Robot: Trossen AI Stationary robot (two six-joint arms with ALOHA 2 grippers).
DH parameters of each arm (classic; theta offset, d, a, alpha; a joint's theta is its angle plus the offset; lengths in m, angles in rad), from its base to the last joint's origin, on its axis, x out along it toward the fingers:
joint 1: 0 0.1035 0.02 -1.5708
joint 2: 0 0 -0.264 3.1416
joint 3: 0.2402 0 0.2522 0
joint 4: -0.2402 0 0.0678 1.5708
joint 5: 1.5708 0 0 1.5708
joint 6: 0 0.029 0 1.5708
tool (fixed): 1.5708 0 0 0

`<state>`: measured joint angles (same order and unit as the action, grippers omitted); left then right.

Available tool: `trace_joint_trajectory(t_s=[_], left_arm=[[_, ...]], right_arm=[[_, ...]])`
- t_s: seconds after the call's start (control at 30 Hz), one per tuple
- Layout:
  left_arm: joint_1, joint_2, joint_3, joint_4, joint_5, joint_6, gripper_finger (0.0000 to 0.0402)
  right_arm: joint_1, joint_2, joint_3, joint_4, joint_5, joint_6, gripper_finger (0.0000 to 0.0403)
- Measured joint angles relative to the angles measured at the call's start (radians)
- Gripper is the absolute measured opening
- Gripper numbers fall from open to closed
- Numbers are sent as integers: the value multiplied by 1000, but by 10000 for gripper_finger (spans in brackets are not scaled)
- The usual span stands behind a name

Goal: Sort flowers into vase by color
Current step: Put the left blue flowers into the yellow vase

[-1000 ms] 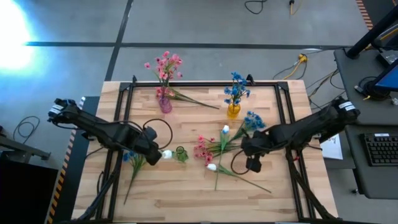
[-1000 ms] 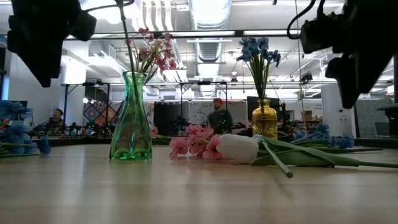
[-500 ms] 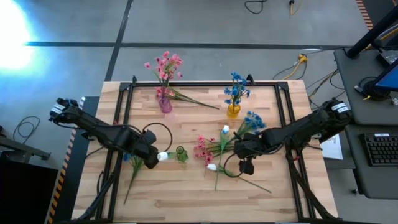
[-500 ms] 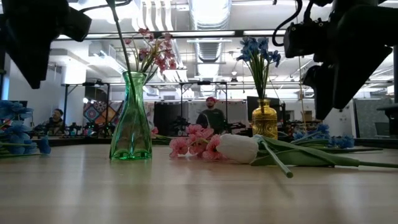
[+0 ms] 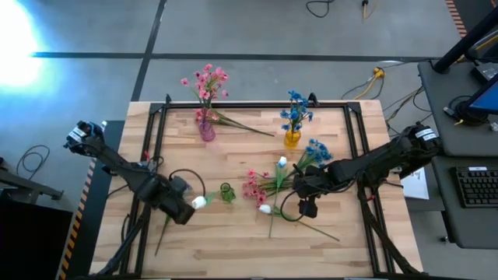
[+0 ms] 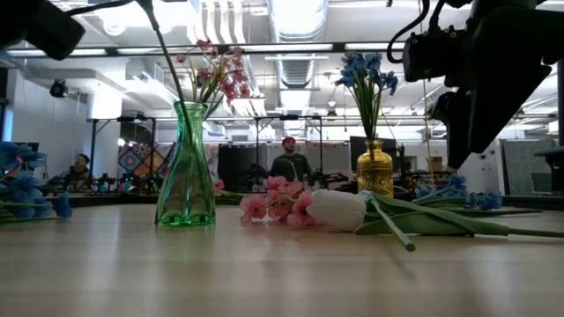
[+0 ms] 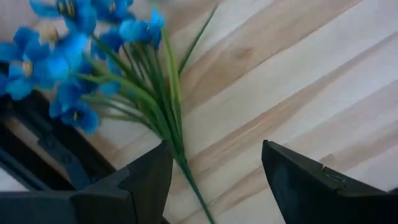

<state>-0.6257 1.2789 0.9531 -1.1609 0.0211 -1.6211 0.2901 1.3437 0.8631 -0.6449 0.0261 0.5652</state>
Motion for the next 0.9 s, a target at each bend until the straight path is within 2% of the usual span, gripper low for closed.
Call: trace_joint_trajectory(t_s=[0.13,0.37,0.63,0.9], left_arm=[[-39,44,-2,0,23,-57,233],[-48,136,-42,0,161,-94,233],[-78,216,-41,42,165,-98,233],[-103,225,-41,42,165,-119,232]], right_arm=[[0,-1,0,0,1,0,325],[0,-1,0,0,1,1,325],[0,-1,0,2,2,3,325],[0,-1,0,3,2,3,325]])
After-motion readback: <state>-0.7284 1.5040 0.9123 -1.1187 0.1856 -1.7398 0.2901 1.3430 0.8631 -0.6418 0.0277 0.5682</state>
